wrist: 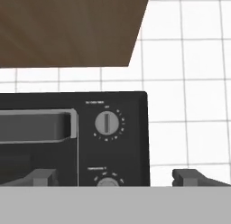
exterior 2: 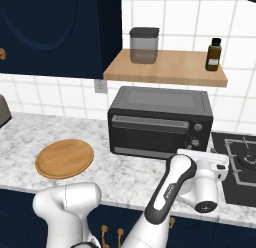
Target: Pick up the kebab skewer and baguette bread, and place them inside the toaster oven. Close the toaster oven door and start by setting the timer.
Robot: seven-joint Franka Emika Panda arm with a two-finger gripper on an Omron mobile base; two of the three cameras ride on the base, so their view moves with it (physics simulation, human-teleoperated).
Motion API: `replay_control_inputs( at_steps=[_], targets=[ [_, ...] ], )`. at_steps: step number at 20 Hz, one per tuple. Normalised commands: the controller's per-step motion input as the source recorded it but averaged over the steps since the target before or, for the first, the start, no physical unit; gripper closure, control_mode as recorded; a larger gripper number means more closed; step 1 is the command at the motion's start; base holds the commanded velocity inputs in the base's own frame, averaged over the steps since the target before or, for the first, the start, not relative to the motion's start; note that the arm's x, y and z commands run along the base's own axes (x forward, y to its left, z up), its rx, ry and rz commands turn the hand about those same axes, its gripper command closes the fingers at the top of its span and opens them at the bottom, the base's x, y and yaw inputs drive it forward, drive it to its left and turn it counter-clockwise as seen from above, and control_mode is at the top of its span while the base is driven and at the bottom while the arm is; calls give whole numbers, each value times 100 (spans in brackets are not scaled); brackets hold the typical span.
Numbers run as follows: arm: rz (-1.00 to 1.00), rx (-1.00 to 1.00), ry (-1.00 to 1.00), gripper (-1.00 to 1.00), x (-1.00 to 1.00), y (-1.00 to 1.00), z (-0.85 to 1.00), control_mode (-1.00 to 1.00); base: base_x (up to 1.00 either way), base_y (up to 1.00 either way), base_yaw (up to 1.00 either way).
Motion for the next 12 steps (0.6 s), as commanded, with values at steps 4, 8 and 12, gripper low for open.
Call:
replay_control_inputs(
  at_steps=[4, 8, 12],
  targets=[
    [0, 0, 1, -100, 13, 0, -3, -100, 0, 0, 0],
    [0, 10, 0, -100, 15, 0, 0, -100, 0, 0, 0],
    [0, 19, -1, -100, 10, 0, 0, -100, 0, 0, 0]
  ],
)
